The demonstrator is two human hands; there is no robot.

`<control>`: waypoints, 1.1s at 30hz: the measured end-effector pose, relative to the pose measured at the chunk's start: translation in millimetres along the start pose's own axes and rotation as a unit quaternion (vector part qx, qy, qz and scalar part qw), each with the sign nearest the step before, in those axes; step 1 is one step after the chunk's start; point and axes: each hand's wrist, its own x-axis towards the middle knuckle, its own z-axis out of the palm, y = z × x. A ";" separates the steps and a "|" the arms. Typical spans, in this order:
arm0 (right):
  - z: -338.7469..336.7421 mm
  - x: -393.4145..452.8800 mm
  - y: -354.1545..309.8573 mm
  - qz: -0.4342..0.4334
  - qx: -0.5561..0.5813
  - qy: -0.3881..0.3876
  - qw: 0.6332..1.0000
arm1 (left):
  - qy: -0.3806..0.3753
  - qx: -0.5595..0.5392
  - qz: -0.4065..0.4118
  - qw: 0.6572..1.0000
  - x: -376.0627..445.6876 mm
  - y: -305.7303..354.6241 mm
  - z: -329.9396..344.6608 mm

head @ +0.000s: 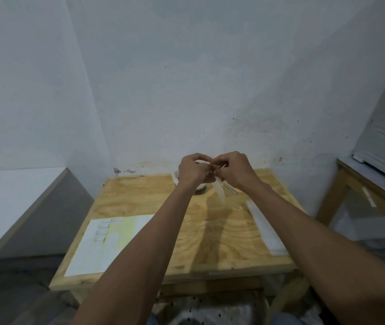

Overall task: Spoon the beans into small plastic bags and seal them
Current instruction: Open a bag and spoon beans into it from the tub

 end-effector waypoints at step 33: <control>-1.2 8.2 -16.0 -0.015 0.123 0.037 0.992 | -0.067 0.255 0.314 0.912 -2.8 -15.5 -36.6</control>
